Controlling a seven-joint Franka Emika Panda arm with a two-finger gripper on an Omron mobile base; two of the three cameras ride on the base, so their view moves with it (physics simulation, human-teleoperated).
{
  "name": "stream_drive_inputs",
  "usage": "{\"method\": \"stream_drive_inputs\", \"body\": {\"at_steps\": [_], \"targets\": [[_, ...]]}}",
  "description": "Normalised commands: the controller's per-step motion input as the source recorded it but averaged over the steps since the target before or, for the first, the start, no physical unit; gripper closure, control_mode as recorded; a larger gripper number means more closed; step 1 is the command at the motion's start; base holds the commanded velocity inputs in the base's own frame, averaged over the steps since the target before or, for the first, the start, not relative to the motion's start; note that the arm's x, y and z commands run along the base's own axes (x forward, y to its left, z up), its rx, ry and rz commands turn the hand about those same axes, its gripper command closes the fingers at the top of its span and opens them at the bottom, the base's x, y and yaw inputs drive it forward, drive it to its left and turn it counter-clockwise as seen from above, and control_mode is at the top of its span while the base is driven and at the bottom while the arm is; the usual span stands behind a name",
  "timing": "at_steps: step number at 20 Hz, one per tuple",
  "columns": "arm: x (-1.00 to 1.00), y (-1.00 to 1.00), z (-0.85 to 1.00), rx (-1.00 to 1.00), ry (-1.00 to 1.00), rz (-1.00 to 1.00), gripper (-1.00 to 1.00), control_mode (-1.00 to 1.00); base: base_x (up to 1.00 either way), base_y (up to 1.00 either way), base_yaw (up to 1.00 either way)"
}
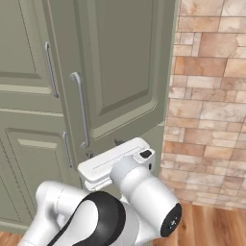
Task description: Close all open cabinet doors.
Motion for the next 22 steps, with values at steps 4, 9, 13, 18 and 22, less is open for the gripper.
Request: {"method": "stream_drive_inputs", "body": {"at_steps": [4,9,13,18,22], "targets": [[0.19,0.08,0.00,0.00,0.00,-0.08,-1.00,-1.00,0.00,0.00,0.00],[0.18,0.08,0.00,0.00,0.00,-0.07,-1.00,-1.00,0.00,0.00,0.00],[0.12,0.01,0.00,0.00,0.00,-0.05,-1.00,-1.00,0.00,0.00,0.00],[0.21,0.00,0.00,0.00,0.00,-0.03,-1.00,-1.00,0.00,0.00,0.00],[0.17,0.09,0.00,0.00,0.00,-0.04,-1.00,-1.00,0.00,0.00,0.00]]}}
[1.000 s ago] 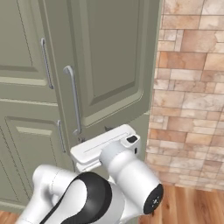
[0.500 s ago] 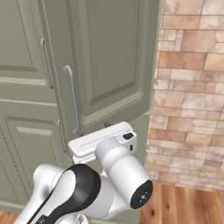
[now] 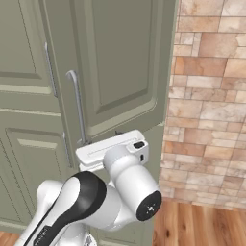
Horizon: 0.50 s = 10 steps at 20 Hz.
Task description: Close all open cabinet doors.
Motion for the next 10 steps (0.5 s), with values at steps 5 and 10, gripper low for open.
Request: {"method": "stream_drive_inputs", "body": {"at_steps": [5,10], "targets": [[0.16,0.16,-0.01,0.00,0.00,-0.05,-1.00,-1.00,0.00,0.00,0.00],[0.27,0.15,-0.05,0.00,0.00,-0.05,-1.00,-1.00,0.00,0.00,0.00]]}}
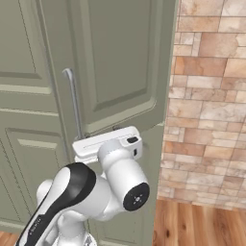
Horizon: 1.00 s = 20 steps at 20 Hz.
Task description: Close all open cabinet doors.
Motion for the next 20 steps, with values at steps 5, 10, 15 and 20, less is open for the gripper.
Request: {"method": "stream_drive_inputs", "body": {"at_steps": [5,10,15,20], "targets": [[0.33,0.05,-0.09,0.00,0.00,-0.02,-1.00,-1.00,0.00,0.00,0.00],[0.41,0.00,-0.14,0.00,0.00,0.00,-1.00,-1.00,0.00,0.00,0.00],[0.43,0.04,-0.06,0.00,0.00,0.00,-1.00,-1.00,0.00,0.00,0.00],[0.27,0.20,0.00,0.00,0.00,-0.05,-1.00,-1.00,0.00,0.00,0.00]]}}
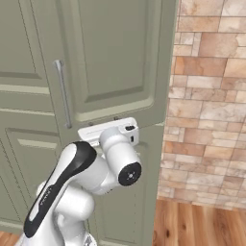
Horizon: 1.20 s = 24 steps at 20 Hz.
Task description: Close all open cabinet doors.
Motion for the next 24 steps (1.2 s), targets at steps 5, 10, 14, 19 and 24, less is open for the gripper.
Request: {"method": "stream_drive_inputs", "body": {"at_steps": [5,10,14,19,24], "targets": [[0.18,0.29,-0.01,0.00,0.00,-0.12,-1.00,-1.00,0.00,0.00,0.00],[0.18,0.26,0.00,0.00,0.00,-0.13,-1.00,-1.00,0.00,0.00,0.00],[0.20,0.22,0.00,0.00,0.00,-0.12,-1.00,-1.00,0.00,0.00,0.00],[0.16,0.16,0.00,0.00,0.00,-0.11,-1.00,-1.00,0.00,0.00,0.00],[0.19,0.17,0.00,0.00,0.00,-0.11,-1.00,-1.00,0.00,0.00,0.00]]}}
